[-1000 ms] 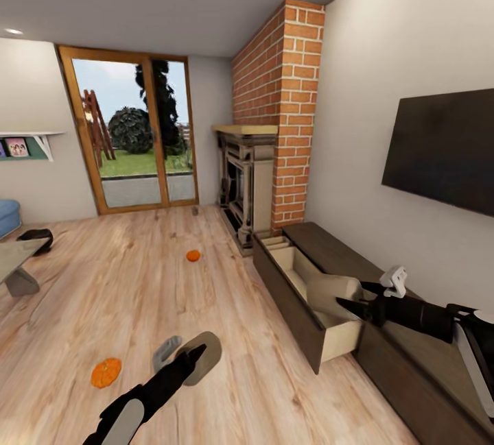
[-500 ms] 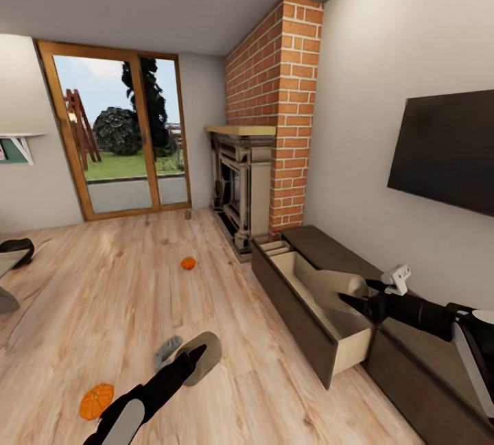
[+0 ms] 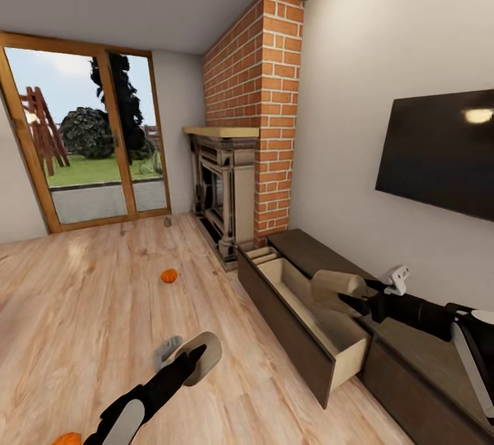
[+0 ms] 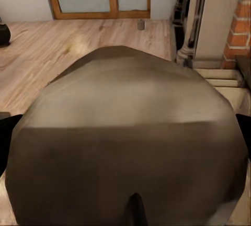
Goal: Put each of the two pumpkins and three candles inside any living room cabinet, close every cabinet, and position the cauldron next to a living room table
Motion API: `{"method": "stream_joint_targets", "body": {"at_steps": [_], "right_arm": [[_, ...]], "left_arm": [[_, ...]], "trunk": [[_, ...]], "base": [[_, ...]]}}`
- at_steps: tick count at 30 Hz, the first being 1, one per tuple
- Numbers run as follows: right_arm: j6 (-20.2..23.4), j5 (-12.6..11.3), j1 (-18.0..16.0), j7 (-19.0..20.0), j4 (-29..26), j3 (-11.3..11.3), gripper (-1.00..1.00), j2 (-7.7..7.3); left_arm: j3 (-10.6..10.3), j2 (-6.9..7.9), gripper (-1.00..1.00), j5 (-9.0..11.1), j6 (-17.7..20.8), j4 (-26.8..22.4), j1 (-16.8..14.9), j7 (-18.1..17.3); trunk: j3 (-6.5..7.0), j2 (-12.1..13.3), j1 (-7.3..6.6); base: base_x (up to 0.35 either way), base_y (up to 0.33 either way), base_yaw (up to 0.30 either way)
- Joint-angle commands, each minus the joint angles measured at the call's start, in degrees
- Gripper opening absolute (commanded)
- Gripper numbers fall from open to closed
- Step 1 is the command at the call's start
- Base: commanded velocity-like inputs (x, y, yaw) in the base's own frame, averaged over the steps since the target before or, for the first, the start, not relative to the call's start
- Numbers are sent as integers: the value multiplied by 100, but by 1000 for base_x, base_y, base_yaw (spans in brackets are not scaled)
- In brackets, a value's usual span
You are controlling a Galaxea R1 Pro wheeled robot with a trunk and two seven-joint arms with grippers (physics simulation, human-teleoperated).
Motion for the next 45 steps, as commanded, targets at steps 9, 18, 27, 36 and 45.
{"method": "stream_joint_targets", "body": {"at_steps": [9,18,27,36,45], "right_arm": [[50,-43,-7,1,-1,-3,-100,-2],[47,-43,-4,-2,-3,4,-100,-4],[44,-43,-5,4,-2,11,-100,-4],[-22,-43,-1,12,-2,18,-100,-4],[-47,-43,1,5,1,15,-100,1]], "left_arm": [[2,5,-100,52,13,35,-2,4],[2,5,-100,46,13,37,-4,2],[3,6,-100,50,13,35,1,2],[62,185,-100,-80,12,-1742,890,-214],[52,198,-100,-104,13,-1819,938,-218]], "trunk": [[15,-4,3],[34,-4,3],[52,-4,3],[72,-4,3],[68,-4,3]], "base": [[317,101,-285],[286,186,-291],[287,154,-275],[289,152,-277],[291,151,-108]]}}
